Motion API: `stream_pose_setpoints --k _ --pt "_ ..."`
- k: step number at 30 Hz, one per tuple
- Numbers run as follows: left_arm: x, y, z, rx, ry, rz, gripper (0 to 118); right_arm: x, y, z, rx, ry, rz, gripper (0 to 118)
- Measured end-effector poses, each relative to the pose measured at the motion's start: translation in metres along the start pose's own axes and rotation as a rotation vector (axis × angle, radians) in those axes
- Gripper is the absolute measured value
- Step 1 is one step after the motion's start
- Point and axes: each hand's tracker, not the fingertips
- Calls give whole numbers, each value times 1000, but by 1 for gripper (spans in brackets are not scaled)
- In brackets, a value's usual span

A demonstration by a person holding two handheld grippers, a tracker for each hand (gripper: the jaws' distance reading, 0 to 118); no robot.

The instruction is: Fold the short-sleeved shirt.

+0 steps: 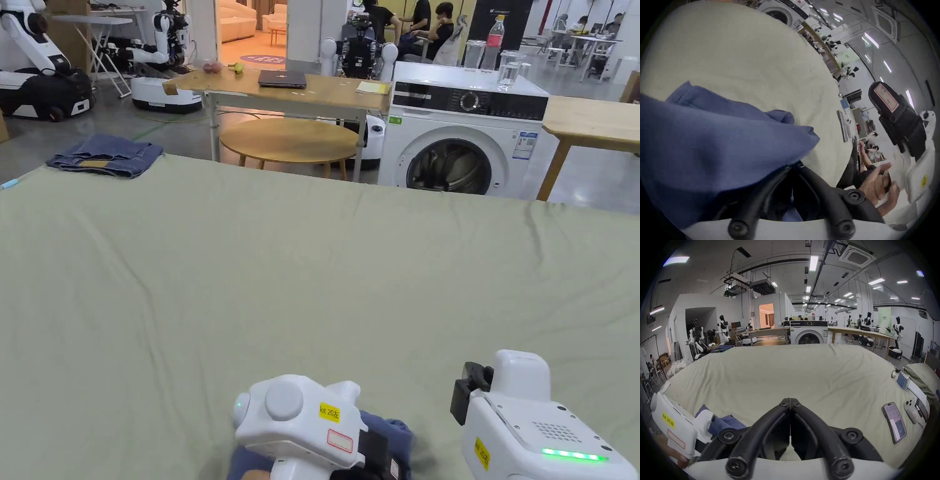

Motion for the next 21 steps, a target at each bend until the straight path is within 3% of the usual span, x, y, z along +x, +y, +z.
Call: stream_pose_setpoints --k 7,10,14,21 --pt "22 2 34 70 20 -90 0 1 1 0 16 -9 -3 0" --pt "37 6 75 249 97 -212 0 -2 5 -5 38 -14 -10 0" --pt "48 -2 128 569 334 -368 0 -10 14 -7 81 -11 -15 0" --pt "41 -30 178 1009 589 -491 0 -22 29 0 193 -6 -19 0"
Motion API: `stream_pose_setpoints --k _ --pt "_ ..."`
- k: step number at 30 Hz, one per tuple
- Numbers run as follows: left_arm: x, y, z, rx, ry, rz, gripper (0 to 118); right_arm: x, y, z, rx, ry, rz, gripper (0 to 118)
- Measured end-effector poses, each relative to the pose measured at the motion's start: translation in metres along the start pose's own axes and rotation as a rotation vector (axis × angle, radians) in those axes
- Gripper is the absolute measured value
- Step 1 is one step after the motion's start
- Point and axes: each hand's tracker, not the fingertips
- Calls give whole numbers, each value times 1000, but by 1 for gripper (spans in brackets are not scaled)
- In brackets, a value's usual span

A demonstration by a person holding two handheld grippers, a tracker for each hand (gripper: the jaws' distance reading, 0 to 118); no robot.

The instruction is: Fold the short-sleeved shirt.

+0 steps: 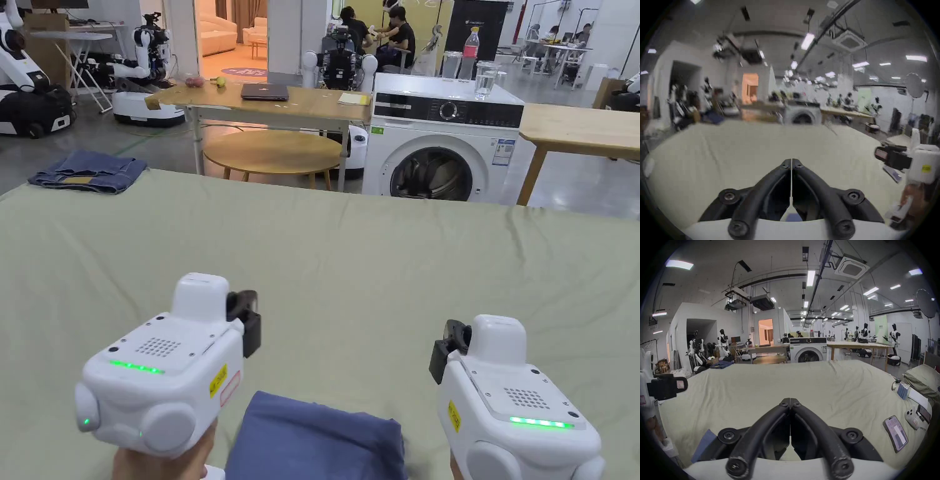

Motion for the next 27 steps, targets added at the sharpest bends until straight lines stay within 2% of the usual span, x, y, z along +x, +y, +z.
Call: stream_pose_setpoints --k 3,6,9,11,13,18,20,26,27 --pt "-8 -5 11 111 72 -29 0 -5 6 4 51 -13 3 0" --pt "-11 -10 18 153 132 -43 0 -9 9 5 80 -15 16 0" --pt "-16 -13 22 148 129 -27 0 -10 11 7 70 -13 17 0" --pt "-19 -14 21 124 128 -11 0 -11 6 17 23 -2 11 0" --pt "-24 -16 22 102 121 -8 0 -15 -6 32 -35 50 12 0" --pt "-35 -24 23 41 106 35 0 -43 -46 53 -208 194 108 0" --pt "-39 -27 24 21 101 51 0 -52 -62 50 -259 215 144 0" --pt "-56 -38 32 -57 82 99 0 -48 -101 8 -429 132 140 0" --pt "-60 -39 32 -77 74 102 0 -43 -105 1 -446 125 118 0"
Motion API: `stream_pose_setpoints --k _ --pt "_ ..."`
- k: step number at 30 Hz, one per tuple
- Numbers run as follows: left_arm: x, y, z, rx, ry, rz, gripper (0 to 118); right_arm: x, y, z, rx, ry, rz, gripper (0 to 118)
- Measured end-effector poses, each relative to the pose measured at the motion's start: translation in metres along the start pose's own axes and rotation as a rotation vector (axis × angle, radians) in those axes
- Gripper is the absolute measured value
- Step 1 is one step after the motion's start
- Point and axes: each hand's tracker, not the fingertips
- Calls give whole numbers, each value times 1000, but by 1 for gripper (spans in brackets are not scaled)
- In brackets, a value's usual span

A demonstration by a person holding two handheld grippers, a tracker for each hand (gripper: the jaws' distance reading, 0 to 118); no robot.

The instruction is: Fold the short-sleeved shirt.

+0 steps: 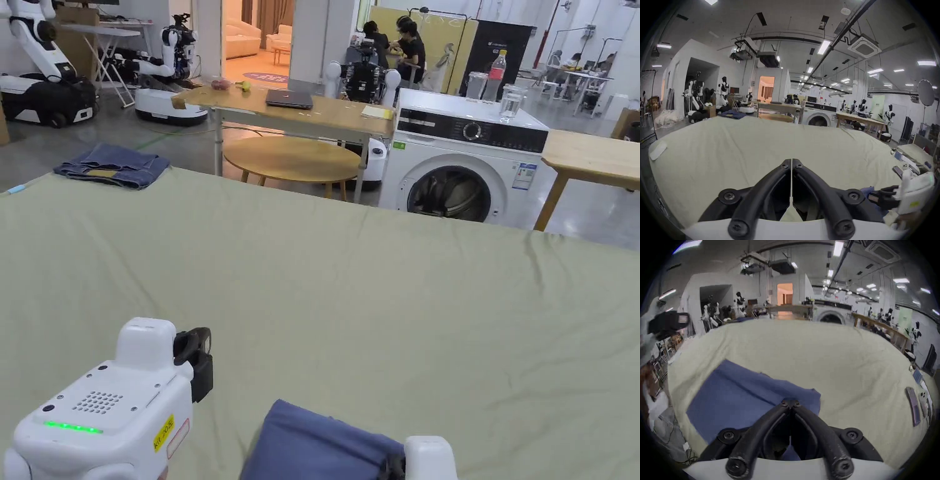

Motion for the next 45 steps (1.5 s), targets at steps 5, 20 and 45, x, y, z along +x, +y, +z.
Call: stream_pose_setpoints --k 5,20,45 --pt "-19 -2 -9 -191 -103 70 0 5 3 -7 -9 -15 -27 0" --pt "-79 -31 -93 -823 -659 517 73 8 9 -9 -52 -4 -18 0" --pt "-37 -85 -131 -988 -797 610 73 4 8 -5 -50 -9 -15 0"
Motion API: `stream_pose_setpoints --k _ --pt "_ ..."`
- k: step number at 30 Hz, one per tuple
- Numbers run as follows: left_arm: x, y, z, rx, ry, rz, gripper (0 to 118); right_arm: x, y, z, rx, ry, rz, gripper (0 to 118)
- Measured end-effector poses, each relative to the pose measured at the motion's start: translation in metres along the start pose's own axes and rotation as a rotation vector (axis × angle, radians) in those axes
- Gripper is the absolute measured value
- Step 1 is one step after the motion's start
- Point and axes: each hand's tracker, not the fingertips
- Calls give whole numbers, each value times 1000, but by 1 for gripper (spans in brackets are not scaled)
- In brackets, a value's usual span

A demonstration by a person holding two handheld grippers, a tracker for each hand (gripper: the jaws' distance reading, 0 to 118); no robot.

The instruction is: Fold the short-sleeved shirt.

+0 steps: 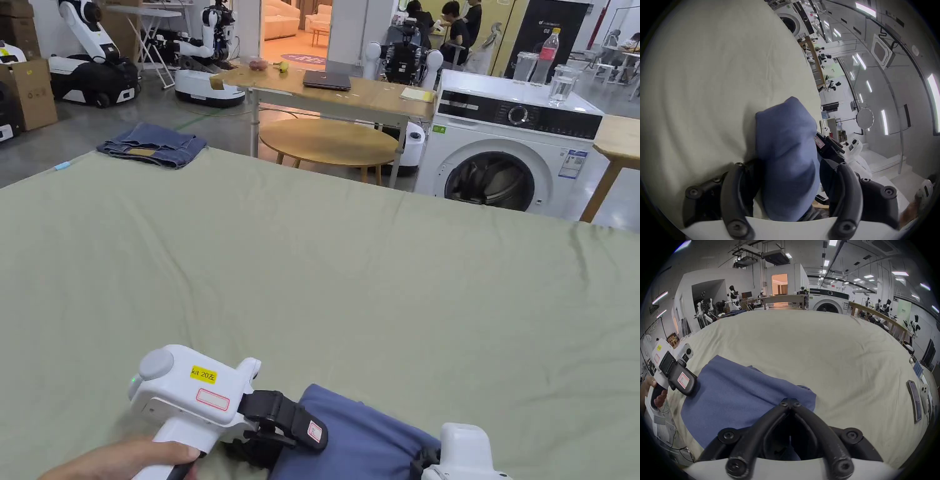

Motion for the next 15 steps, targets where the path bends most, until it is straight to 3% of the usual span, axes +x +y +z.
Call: stream_pose_setpoints --k 2,4,7,10,15 --pt "2 0 -5 -5 5 -17 69 0 0 -1 1 -1 -1 0" --pt "4 1 -9 2 68 -45 45 1 0 -1 1 0 -6 0" --pt "0 1 -9 20 75 -47 27 1 0 0 0 4 -13 0" --pt "4 -7 -9 61 65 -42 20 4 -2 -3 7 5 -13 0" --pt "24 -20 -1 104 43 -33 19 2 -1 4 35 9 11 0"
